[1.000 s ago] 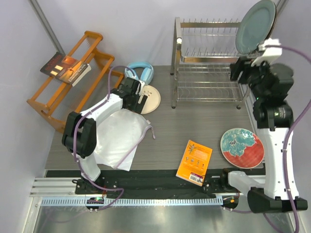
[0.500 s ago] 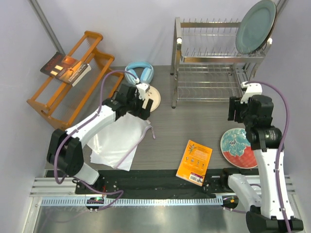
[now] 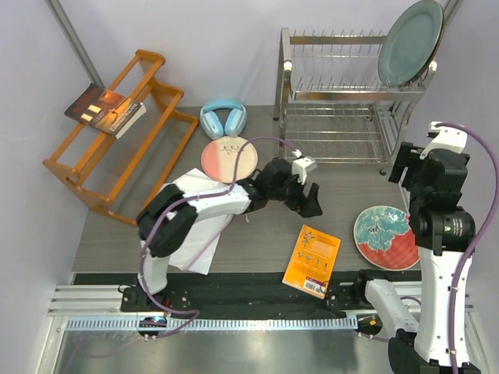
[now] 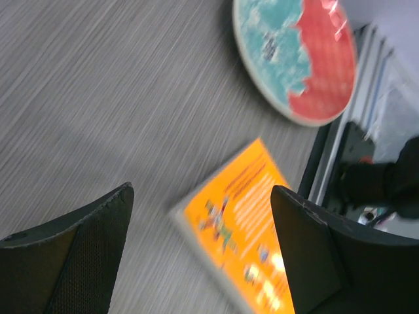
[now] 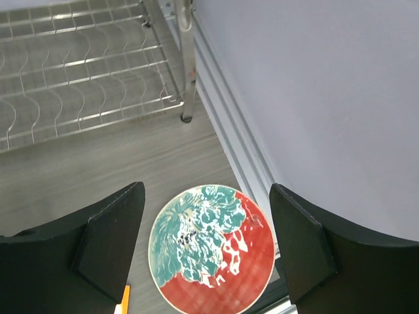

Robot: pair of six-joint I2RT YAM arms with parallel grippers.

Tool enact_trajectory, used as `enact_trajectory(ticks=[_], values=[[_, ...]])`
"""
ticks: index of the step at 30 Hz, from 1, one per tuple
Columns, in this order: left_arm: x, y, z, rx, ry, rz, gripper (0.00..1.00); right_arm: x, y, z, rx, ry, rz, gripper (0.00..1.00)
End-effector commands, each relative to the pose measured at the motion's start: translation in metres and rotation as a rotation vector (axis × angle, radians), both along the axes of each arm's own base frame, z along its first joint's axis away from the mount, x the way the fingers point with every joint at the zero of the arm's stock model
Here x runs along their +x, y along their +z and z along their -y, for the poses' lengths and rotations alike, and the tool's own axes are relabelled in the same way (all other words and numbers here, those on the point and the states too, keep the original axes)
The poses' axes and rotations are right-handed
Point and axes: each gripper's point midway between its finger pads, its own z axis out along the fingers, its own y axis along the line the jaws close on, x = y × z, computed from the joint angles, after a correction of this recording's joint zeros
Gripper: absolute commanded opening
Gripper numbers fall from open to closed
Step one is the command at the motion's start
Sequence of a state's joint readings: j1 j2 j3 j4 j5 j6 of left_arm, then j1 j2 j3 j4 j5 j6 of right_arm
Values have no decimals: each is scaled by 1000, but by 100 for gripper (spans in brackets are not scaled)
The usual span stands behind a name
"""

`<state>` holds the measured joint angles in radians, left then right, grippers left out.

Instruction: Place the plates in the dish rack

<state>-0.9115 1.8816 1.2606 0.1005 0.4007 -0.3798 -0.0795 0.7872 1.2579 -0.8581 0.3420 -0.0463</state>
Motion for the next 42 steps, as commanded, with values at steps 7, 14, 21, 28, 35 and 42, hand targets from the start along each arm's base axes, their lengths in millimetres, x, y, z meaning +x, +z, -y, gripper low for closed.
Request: enact_trajectory(ticks=[7, 14, 21, 28, 35, 42], values=[[-20, 38, 141, -331, -27, -18, 81, -1, 35, 11, 51, -76, 88, 82], [-14, 10, 164, -326, 29, -71, 79, -6, 33, 3, 81, -42, 86, 82], [-8, -25, 171, -293, 50, -137, 77, -5, 31, -3, 105, -8, 88, 81], [-26, -67, 183, -256, -26, -353, 58, -7, 21, -7, 123, 3, 77, 80], [-32, -76, 197, -246, -79, -387, 48, -6, 3, -9, 140, 13, 43, 80], [-20, -77, 174, -209, -48, -418, 14, -6, -14, -13, 150, 34, 24, 78]])
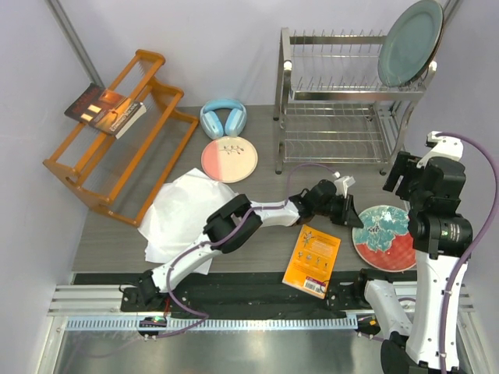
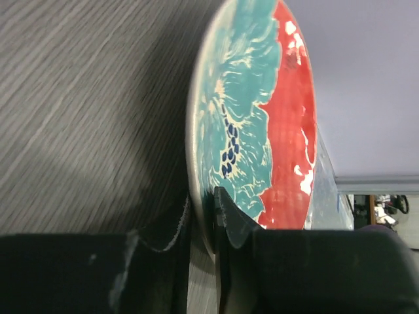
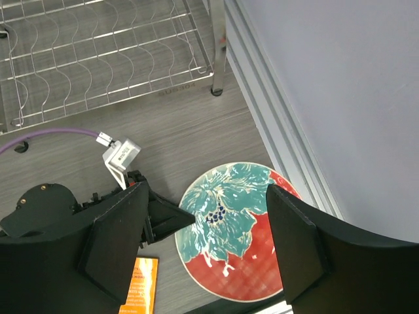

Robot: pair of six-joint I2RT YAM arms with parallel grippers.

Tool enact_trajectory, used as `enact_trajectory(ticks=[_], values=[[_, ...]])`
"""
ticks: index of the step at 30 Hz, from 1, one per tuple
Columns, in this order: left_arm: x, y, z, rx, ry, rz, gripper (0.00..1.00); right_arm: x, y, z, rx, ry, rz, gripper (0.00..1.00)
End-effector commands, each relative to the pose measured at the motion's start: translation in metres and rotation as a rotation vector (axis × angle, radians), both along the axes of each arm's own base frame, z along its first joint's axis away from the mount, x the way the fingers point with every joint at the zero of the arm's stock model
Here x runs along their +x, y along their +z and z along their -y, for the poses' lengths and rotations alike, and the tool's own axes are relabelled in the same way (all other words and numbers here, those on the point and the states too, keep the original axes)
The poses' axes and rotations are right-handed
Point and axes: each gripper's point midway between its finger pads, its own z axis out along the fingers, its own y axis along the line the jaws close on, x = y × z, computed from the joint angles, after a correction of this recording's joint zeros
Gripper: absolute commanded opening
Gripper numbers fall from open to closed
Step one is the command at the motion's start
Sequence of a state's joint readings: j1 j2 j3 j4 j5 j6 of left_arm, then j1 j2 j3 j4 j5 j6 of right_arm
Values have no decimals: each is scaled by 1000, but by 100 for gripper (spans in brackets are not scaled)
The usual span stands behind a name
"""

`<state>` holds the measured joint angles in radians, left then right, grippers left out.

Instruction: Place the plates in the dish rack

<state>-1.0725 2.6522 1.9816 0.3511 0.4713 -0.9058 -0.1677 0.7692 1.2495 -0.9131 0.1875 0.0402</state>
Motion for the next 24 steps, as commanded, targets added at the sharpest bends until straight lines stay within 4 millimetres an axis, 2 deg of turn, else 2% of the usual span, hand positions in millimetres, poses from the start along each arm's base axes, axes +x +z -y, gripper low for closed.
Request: enact_trajectory(ticks=[1, 4, 5, 6, 8, 10, 14, 20, 24], values=[[9, 9, -23, 19, -16, -16, 11, 2, -5, -3, 11, 15, 17, 77], [25, 24, -37, 1, -6, -14, 0, 6, -15, -7, 19, 45, 1, 77], [26, 30, -40, -11, -18, -22, 0, 7, -17, -8, 23, 54, -4, 76], [29, 46, -42, -44, -26, -9, 0, 9, -18, -10, 25, 65, -4, 76], [39, 56, -51, -63, -12, -27, 0, 12, -20, -10, 26, 72, -9, 75], [47, 74, -57, -107, -11, -34, 0, 16, -20, -10, 22, 78, -10, 75], [48, 96, -61, -161, -37, -59, 0, 20, -16, -11, 11, 98, -6, 75], [34, 154, -72, -278, -117, -87, 0, 22, -15, -23, 41, 159, -7, 74], [39, 188, -83, -319, -121, -86, 0, 27, -15, -24, 59, 161, -13, 74]])
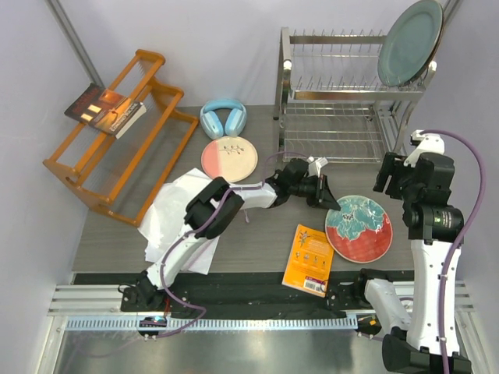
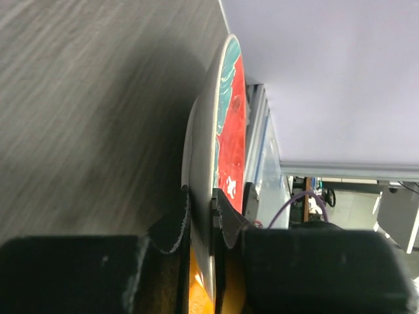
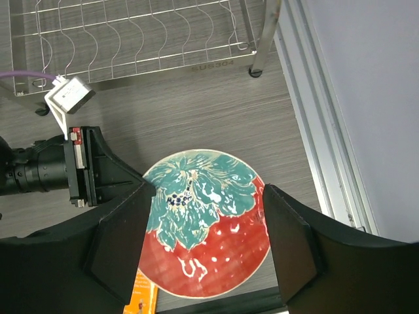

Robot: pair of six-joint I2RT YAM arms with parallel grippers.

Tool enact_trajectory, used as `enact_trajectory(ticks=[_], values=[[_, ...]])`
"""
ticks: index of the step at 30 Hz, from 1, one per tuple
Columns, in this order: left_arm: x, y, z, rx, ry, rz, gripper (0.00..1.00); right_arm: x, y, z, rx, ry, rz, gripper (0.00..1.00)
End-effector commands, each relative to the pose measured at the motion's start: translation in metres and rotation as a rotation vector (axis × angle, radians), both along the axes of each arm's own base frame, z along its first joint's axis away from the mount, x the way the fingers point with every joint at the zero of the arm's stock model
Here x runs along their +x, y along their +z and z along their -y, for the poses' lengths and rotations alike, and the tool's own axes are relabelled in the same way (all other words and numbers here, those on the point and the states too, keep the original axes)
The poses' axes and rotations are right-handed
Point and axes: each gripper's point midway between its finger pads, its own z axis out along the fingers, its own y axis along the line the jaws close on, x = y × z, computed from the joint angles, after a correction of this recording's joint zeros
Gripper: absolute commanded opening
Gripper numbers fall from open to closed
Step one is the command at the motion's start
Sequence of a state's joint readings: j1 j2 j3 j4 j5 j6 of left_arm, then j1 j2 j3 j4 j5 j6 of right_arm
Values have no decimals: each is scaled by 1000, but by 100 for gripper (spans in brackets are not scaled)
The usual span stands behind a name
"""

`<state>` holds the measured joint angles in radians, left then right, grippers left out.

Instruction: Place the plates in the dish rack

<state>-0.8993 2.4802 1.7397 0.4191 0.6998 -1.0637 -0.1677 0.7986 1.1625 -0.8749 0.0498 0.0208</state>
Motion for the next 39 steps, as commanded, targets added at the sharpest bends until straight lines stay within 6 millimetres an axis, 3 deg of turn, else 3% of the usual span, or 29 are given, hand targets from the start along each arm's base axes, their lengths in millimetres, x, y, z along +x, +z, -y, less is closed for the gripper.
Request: enact_trajectory(ticks=[1, 7, 11, 15, 20, 28, 39], values=[[-6, 156, -10, -296, -88, 122, 0, 11, 18, -4, 9, 29, 55, 74], [15, 190, -42, -315, -44, 114, 0, 25, 15, -20, 69, 116, 46, 73], [41, 213, -81, -334, -29, 96, 0, 31, 14, -33, 88, 199, 38, 74], [48, 223, -116, -330, -46, 96, 0, 41, 5, -47, 147, 281, 4, 77], [50, 230, -146, -309, -52, 114, 0, 61, 15, -63, 239, 345, 32, 78], [57, 244, -167, -305, -36, 159, 0, 79, 4, -102, 462, 521, -30, 78], [58, 247, -173, -300, -24, 167, 0, 89, -24, -110, 551, 543, -120, 77]])
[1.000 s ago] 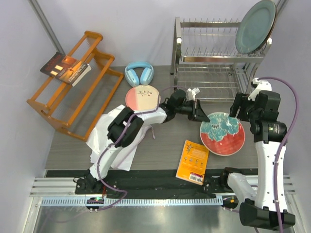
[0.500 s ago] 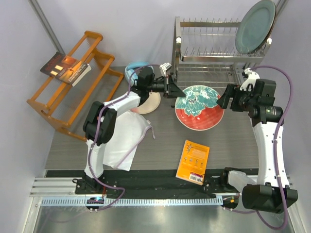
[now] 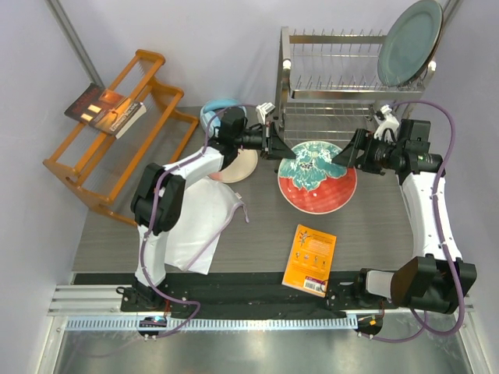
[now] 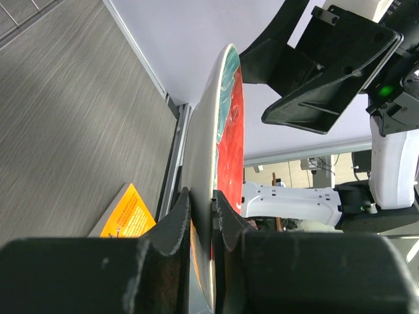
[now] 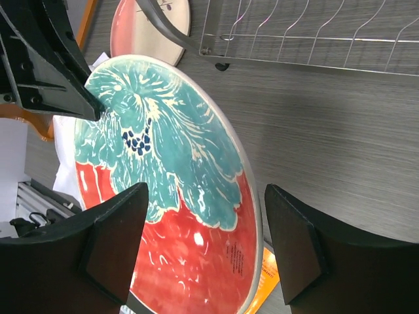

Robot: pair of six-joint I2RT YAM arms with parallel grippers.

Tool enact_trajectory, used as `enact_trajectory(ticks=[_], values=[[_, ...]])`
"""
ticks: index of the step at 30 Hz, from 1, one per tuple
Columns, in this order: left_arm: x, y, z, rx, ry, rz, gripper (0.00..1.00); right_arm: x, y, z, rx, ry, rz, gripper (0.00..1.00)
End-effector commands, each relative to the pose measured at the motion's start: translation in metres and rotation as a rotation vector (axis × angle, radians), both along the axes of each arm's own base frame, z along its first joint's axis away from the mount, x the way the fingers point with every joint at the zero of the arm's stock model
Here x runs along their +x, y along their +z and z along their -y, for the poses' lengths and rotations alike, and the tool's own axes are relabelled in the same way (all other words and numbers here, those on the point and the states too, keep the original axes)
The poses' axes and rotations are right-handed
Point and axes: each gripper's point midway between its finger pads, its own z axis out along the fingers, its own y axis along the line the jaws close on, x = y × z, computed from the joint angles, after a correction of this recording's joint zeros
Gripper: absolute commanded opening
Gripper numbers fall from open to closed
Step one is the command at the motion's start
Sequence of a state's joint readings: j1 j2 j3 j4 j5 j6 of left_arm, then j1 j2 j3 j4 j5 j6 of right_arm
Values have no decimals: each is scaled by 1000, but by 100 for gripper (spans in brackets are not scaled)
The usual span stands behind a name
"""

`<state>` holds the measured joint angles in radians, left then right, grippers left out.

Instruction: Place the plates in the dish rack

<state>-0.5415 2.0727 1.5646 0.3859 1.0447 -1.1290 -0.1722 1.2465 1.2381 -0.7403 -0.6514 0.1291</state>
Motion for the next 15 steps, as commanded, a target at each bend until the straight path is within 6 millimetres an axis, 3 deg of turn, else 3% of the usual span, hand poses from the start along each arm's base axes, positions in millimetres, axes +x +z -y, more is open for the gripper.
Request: enact_trajectory(ticks=[1, 7, 13, 15], values=[[-22, 79, -14, -112, -43, 138, 0, 1, 11, -7, 41, 36, 45, 76], [-24, 78, -16, -112, -41, 141, 0, -19, -11, -28, 172, 105, -65, 60], [-27, 80, -19, -115, -40, 144, 0, -24, -20, -29, 188, 111, -101, 67], [-28, 80, -19, -117, -40, 148, 0, -25, -21, -30, 192, 107, -106, 64]])
